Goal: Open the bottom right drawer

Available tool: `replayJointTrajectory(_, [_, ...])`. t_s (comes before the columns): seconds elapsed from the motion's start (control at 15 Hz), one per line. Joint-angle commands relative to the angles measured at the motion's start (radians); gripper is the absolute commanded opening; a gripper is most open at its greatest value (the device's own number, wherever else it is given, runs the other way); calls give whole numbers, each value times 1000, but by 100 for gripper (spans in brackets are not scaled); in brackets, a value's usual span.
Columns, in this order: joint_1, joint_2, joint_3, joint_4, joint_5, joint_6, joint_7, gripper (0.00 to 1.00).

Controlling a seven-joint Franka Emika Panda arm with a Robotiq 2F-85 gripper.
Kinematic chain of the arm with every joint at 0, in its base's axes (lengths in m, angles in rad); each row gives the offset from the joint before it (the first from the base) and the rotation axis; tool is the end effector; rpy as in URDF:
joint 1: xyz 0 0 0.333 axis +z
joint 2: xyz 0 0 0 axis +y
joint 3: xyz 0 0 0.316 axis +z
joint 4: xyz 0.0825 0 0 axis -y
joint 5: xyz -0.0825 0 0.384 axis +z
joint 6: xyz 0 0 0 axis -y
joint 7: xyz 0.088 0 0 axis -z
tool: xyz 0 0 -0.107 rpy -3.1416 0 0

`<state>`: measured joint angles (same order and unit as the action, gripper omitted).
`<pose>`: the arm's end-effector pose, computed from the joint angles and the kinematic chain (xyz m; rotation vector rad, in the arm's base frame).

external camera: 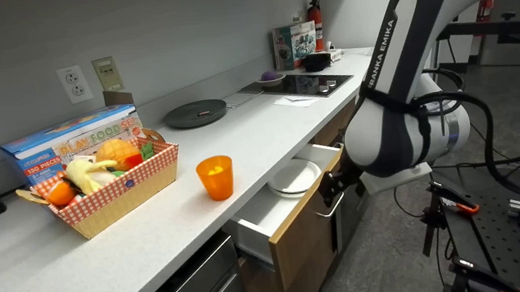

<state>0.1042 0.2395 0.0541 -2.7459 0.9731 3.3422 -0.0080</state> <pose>0.3788 -0.0281 0.1761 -2.8327 1.2365 -0.4815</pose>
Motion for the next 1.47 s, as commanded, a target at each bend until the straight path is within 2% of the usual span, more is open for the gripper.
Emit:
replayJointTrajectory(0.0, [179, -23, -160, 1, 172, -15, -255, 100])
replayJointTrajectory(0.2, [259, -28, -262, 1, 236, 4, -393, 100])
replayJointTrajectory(0.33, [281, -59, -316, 2, 243, -22, -442, 100])
replayJointTrajectory(0.4, [243, -10, -260, 4, 202, 0, -361, 100])
replayJointTrajectory(0.53, [255, -21, -291, 5, 207, -2, -392, 100])
replayJointTrajectory(0.93, [261, -30, -296, 5, 207, -3, -398, 100])
replayJointTrajectory(1.4, [306, -78, -313, 2, 324, 85, -523, 100])
